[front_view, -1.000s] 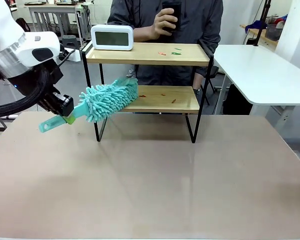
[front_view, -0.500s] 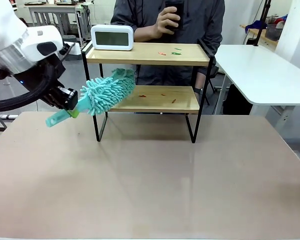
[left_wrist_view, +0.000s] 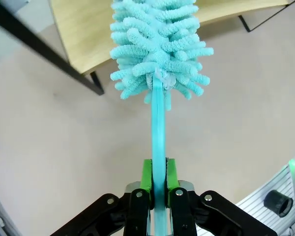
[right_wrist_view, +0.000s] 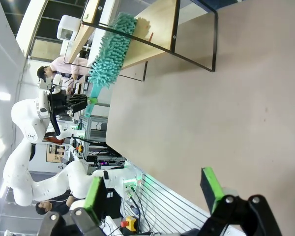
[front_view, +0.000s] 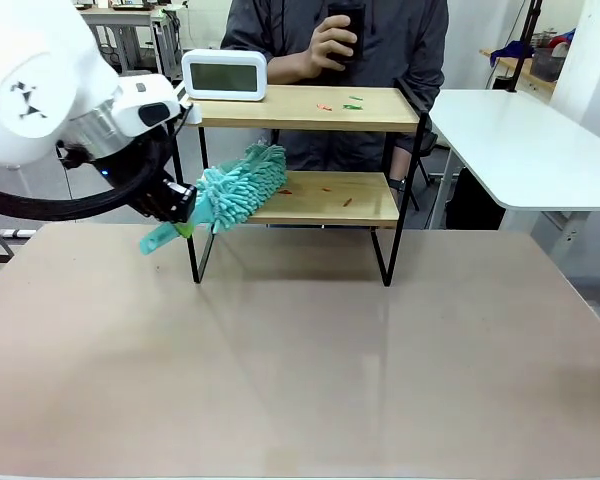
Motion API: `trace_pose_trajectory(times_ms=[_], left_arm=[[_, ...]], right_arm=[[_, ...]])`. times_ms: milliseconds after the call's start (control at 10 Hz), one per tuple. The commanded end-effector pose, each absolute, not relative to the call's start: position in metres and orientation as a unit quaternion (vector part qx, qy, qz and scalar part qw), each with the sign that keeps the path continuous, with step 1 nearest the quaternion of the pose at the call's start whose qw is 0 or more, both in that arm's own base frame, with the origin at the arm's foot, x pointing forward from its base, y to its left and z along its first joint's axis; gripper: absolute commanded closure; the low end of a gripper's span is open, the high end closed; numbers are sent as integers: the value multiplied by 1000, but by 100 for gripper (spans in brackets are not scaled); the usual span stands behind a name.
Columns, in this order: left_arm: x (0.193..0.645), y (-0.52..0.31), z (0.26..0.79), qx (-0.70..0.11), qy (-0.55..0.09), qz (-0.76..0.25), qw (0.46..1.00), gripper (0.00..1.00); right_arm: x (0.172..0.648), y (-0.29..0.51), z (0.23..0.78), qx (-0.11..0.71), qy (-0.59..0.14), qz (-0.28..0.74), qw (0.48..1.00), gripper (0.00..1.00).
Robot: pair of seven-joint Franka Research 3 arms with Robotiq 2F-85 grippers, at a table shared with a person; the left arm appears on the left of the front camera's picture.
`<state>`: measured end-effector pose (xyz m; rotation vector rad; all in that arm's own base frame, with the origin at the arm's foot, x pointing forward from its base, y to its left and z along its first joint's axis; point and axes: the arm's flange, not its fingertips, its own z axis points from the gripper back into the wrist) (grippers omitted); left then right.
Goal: Clean the shelf.
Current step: Clean the specific tier of the Shelf with the Duster once objects are removed.
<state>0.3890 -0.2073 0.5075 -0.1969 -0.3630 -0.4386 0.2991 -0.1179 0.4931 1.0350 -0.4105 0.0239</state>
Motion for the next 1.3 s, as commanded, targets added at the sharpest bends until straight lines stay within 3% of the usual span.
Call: trace_pose_trajectory(times_ms=[0, 600, 1200], left_arm=[[393, -224, 506, -102, -173, -222, 954, 88], [409, -270, 504, -128, -154, -284, 938, 88], [399, -276, 517, -106, -112, -438, 885, 88]], right_arm=[[301, -117, 493, 497, -207, 20, 842, 0], [301, -117, 493, 497, -207, 20, 842, 0], [301, -117, 493, 497, -207, 20, 842, 0]])
